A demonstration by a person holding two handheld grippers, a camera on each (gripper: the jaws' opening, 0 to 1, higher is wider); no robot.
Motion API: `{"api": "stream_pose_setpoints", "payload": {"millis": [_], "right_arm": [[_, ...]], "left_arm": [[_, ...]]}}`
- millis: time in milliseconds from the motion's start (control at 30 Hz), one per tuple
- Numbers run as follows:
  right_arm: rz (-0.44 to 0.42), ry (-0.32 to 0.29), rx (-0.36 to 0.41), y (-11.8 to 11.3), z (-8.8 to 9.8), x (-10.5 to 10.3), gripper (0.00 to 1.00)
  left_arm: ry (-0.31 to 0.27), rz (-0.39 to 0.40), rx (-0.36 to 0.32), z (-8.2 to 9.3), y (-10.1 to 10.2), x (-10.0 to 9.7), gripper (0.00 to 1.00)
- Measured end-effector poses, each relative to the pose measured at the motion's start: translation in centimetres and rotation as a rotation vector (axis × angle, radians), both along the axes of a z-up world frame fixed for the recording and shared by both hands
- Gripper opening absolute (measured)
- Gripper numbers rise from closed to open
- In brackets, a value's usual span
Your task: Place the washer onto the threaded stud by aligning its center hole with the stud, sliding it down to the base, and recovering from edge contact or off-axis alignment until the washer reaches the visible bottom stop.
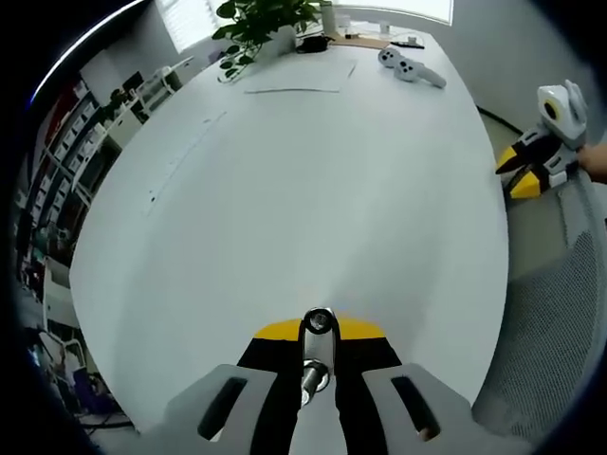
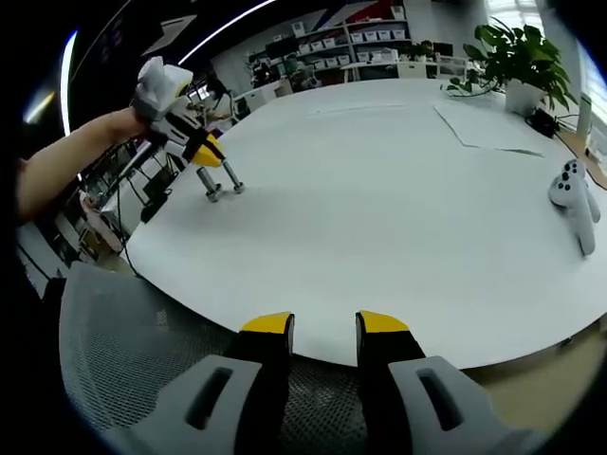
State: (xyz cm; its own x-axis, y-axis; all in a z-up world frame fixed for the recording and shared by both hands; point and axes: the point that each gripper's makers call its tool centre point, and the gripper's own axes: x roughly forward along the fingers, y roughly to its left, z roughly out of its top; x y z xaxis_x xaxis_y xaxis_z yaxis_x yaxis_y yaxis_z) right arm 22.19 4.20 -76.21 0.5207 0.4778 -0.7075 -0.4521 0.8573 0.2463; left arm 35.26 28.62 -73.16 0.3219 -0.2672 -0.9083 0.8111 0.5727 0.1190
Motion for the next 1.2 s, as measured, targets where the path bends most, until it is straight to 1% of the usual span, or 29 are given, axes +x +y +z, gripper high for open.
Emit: {"api": "stream_pose_setpoints", "payload": {"millis": [200,300,400,600,733,900,1000,1100,1200], "right_arm": [[-0.009,-0.003,-0.002,-0.1,0.0,0.1,0.29],[-0.006,0.000,-0.005,-0.1,0.0,0.0,0.29],[-0.008,0.001,-0.006,-0.2,-0.1,0.0,0.29],[-0.009,0.003,-0.009,-0.2,-0.1,0.0,0.29],[-0.013,0.003,-0.009,-0.2,-0.1,0.0,0.29],[-0.031,-0.006,-0.005,-0.4,0.0,0.2,0.29],[-0.035,-0.007,-0.005,-0.4,0.0,0.3,0.29],[-0.032,-0.008,-0.006,-0.4,0.0,0.3,0.29],[-0.033,-0.008,-0.006,-0.4,0.0,0.3,0.29]], "left_arm": [[0.010,-0.007,0.013,-0.5,0.0,0.0,0.09],[0.014,-0.015,0.030,-1.0,0.3,0.1,0.09],[0.026,-0.009,0.043,-1.7,0.4,0.1,0.09],[0.050,-0.022,0.086,-3.7,0.4,-0.2,0.09],[0.048,-0.043,0.112,-4.6,0.3,-0.2,0.09],[0.041,-0.064,0.120,-4.7,0.3,-0.3,0.09],[0.045,-0.058,0.116,-4.8,0.4,-0.3,0.14],[0.035,-0.070,0.122,-4.5,0.6,-0.5,0.18],[0.021,-0.061,0.113,-3.6,0.9,-0.7,0.19]]}}
